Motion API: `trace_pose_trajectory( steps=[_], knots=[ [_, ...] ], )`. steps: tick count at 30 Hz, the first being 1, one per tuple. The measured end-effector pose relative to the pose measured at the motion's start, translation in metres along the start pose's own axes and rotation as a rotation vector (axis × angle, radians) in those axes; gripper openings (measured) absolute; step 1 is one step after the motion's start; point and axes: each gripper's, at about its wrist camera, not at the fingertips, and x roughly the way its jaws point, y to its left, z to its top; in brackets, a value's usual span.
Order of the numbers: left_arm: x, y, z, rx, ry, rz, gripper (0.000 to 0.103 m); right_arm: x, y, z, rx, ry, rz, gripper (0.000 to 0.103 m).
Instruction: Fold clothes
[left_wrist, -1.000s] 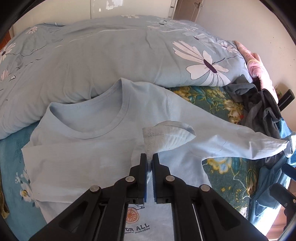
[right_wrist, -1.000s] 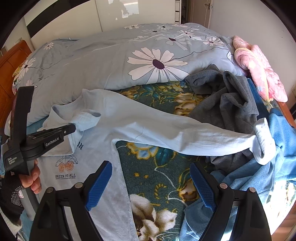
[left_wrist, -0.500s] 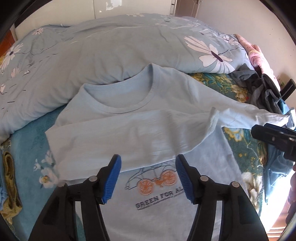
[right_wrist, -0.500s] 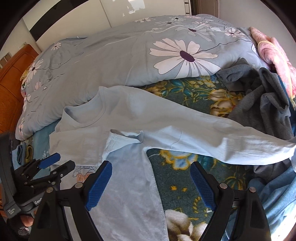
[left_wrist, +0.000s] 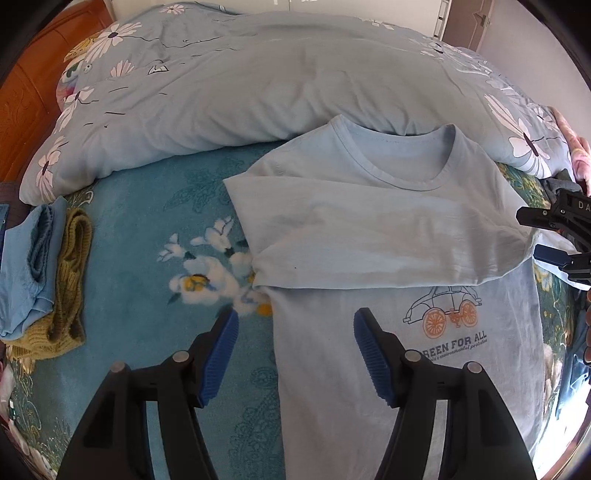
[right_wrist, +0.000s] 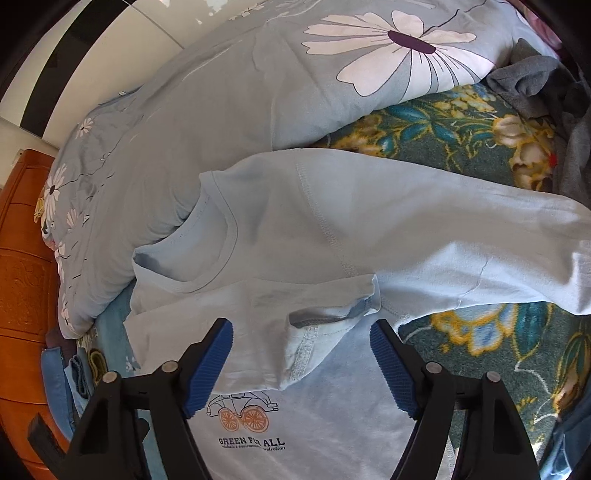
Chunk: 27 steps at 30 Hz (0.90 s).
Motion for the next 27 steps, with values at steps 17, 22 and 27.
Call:
trace_pose_trajectory(
  steps=[17, 22, 27],
  knots=[
    [0.026, 0.018, 0.005, 0.02, 0.012, 0.06, 0.067, -0.053, 0.051, 0.042, -0.28, -0.227, 0.1, 0.006],
    [0.032, 0.025, 0.011, -0.022, 0.027, 0.026, 0.067, -0.03, 0.03, 0.04, -0.31, -0.177, 0.0, 0.006],
    [0.034, 0.038, 0.024, -0.031, -0.001, -0.002, 0.067, 0.009, -0.017, 0.027, -0.238, -0.068, -0.054, 0.006]
  ],
)
